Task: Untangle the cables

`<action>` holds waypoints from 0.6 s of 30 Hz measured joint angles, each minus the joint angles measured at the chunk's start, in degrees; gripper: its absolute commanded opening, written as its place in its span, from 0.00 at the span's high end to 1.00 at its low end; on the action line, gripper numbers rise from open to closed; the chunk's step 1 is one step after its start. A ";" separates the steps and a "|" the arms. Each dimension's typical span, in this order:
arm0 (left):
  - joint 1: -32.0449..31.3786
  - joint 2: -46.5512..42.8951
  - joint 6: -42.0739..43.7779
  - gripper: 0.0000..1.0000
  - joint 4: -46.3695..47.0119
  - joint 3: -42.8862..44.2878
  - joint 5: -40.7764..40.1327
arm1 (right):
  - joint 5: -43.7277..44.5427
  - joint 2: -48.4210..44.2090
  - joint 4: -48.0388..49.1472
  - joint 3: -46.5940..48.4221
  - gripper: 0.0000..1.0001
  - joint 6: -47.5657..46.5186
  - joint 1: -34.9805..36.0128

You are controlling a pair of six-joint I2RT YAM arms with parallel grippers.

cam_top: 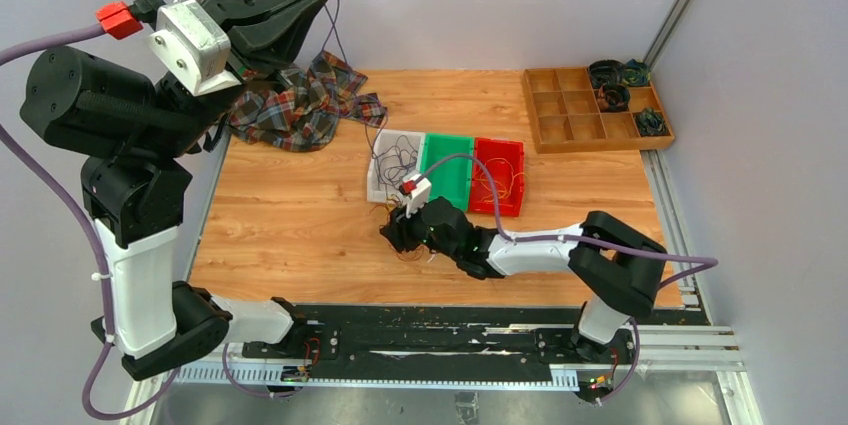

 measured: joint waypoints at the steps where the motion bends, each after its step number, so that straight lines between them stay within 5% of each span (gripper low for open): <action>1: -0.02 0.09 0.17 1.00 0.26 0.11 -0.04 | 0.00 0.46 0.39 -0.46 0.61 0.50 0.00; 13: 0.00 3.65 9.49 1.00 8.35 5.64 -4.81 | 2.16 4.87 -2.64 -1.95 0.62 5.31 0.07; 18: -0.02 3.58 15.54 1.00 15.43 5.77 -8.26 | 4.70 4.92 -5.64 -1.07 0.72 6.51 0.26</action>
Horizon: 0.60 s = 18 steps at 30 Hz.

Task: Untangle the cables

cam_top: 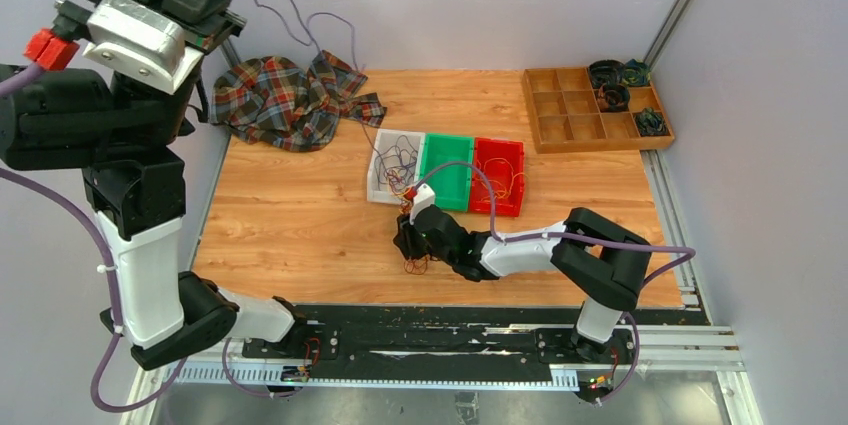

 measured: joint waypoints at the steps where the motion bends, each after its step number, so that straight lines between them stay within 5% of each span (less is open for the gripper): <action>1: 0.02 0.00 1.49 1.00 1.75 0.02 -0.85 | 0.52 0.00 -0.74 0.11 0.76 0.24 0.00; 5: 0.00 1.33 6.82 1.00 6.69 2.75 -4.00 | 1.97 0.04 -2.73 0.24 0.99 0.98 0.00; 13: 0.00 4.85 14.53 1.00 20.04 8.87 -7.67 | 4.85 0.24 -6.95 0.24 0.99 2.75 0.00; 18: 0.00 -3.15 14.32 1.00 23.02 -6.64 -7.13 | 5.18 -0.13 -7.39 0.24 0.87 2.67 0.00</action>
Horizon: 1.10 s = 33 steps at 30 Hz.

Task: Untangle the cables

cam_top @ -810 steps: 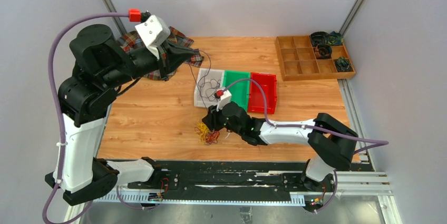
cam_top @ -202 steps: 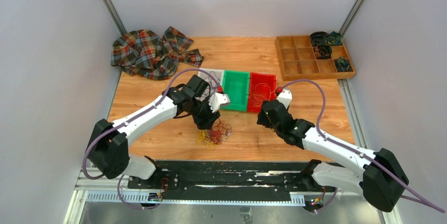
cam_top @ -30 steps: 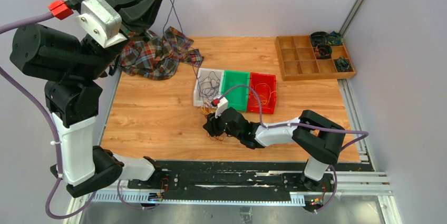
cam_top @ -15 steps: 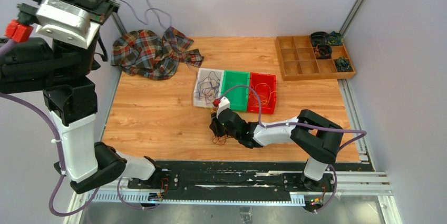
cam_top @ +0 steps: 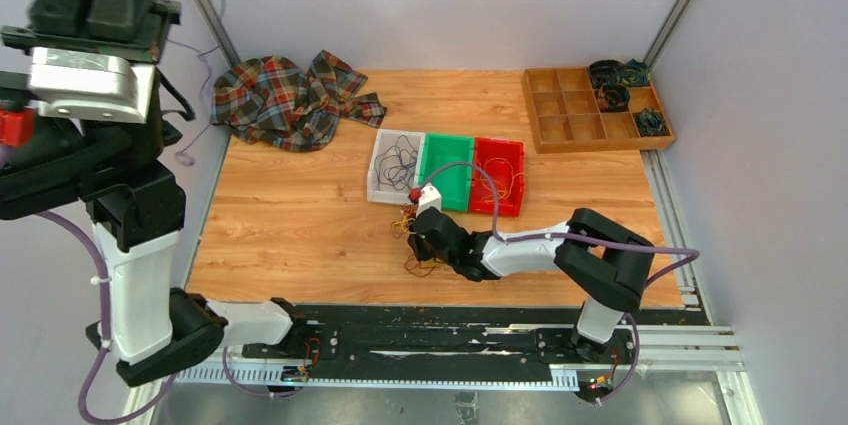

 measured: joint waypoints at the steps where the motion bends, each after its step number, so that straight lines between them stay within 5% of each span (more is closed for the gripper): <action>1: 0.00 -1.64 -0.22 1.00 -0.26 -2.99 0.26 | 0.00 -0.57 -0.28 -0.09 0.85 -0.07 0.00; 6: 0.00 -6.78 -1.70 1.00 -2.25 -14.03 0.61 | -0.04 -6.95 -0.37 -2.56 0.76 -0.52 0.02; 17: 0.00 -10.88 -3.50 1.00 -6.34 -31.45 1.25 | 0.52 -19.80 1.07 -11.67 0.27 -1.90 3.04; 33: -0.11 -9.94 -5.51 1.00 -8.17 -43.47 1.46 | 8.04 -35.80 0.42 -14.99 0.24 -5.22 3.02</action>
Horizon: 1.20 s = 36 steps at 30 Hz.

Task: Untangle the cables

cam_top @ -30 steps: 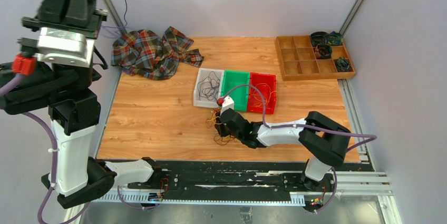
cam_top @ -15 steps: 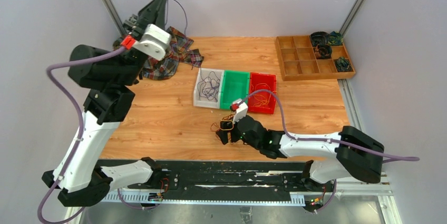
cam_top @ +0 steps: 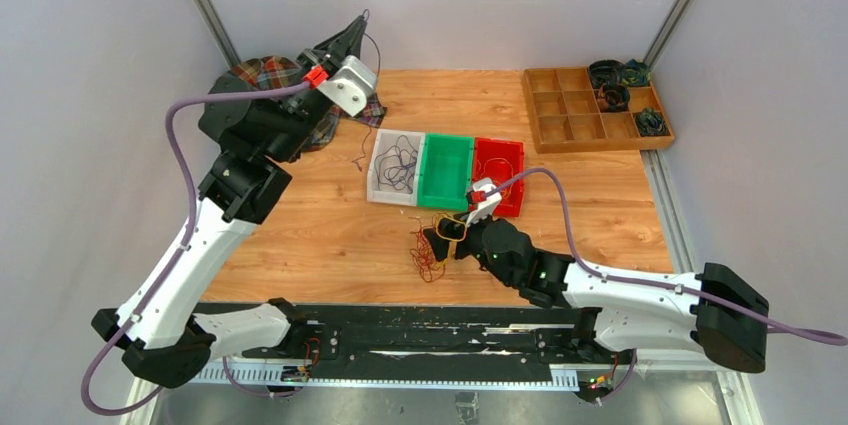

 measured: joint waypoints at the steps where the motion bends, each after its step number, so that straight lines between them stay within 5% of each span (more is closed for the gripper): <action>1: 0.00 0.15 0.04 1.00 -0.09 -0.55 0.00 | 0.70 -0.59 -0.04 -0.28 0.24 -0.22 0.00; 36: 0.00 14.19 6.34 0.99 6.25 1.68 -7.10 | 6.58 -5.60 -0.74 -8.70 0.29 0.72 -0.52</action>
